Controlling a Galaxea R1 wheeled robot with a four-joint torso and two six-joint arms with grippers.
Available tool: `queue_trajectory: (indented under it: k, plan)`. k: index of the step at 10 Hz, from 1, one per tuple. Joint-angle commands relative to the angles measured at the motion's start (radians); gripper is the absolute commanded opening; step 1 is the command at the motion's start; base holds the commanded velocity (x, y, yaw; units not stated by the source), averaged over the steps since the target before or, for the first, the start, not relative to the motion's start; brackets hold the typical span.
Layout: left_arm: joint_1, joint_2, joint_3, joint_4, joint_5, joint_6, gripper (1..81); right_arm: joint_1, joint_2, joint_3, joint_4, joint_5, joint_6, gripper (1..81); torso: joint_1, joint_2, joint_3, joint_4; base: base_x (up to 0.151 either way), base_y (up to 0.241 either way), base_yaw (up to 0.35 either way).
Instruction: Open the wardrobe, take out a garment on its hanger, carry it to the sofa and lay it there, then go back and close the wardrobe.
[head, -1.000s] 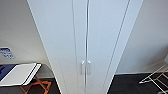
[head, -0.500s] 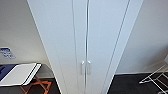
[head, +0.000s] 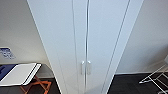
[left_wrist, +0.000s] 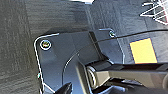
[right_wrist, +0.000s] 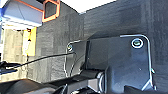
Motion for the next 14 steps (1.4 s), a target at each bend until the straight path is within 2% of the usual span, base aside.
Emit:
queue_trajectory:
  k: [1,4,5,6,7,9,10,11,12,14]
  plan:
    - [-0.232,-0.203,0.237,-0.003,0.088,0.001,81.1,0.278,-0.169,0.283,-0.002,-0.047,-0.004,81.1,0.000,0.000,0.000,0.000,0.000,0.000,0.000]
    - [-0.397,-0.297,0.374,0.012,0.091,0.001,81.1,0.481,-0.192,0.358,0.010,-0.055,0.005,81.1,0.000,0.000,-0.001,0.000,0.000,0.000,0.000]
    - [-0.457,-0.322,0.400,0.003,0.115,0.001,81.1,0.547,-0.195,0.378,0.012,-0.059,0.021,81.1,0.001,0.001,-0.001,0.000,0.000,0.000,0.000]
    - [-0.548,-0.337,0.418,-0.006,0.184,0.000,81.1,0.622,-0.192,0.398,0.010,-0.064,0.047,81.1,0.001,0.001,-0.001,0.000,0.000,0.000,0.000]
    - [-0.626,-0.339,0.421,-0.012,0.219,-0.002,81.1,0.691,-0.187,0.406,0.012,-0.072,0.062,81.1,0.001,0.001,-0.001,0.000,0.000,0.000,0.000]
    - [-0.773,-0.336,0.423,-0.029,0.291,-0.006,81.1,0.817,-0.144,0.383,0.009,-0.140,0.122,81.1,0.002,0.002,-0.002,0.000,0.000,0.000,0.000]
    - [-0.830,-0.323,0.418,-0.031,0.302,-0.008,81.1,0.860,-0.123,0.361,0.009,-0.147,0.130,81.1,0.002,0.002,-0.002,0.000,0.000,0.000,0.000]
    - [-0.898,-0.303,0.412,-0.040,0.315,-0.008,81.1,0.906,-0.091,0.332,0.010,-0.151,0.143,81.1,0.003,0.002,-0.003,0.000,0.000,0.000,0.000]
    - [-0.962,-0.273,0.401,-0.058,0.377,-0.010,81.1,0.952,-0.042,0.294,0.010,-0.162,0.156,81.1,0.003,0.003,-0.003,0.000,0.000,0.000,0.000]
    - [-1.042,-0.227,0.392,-0.078,0.405,-0.010,81.1,1.002,0.055,0.206,0.007,-0.217,0.185,81.1,0.003,0.003,-0.004,0.000,0.000,0.000,0.000]
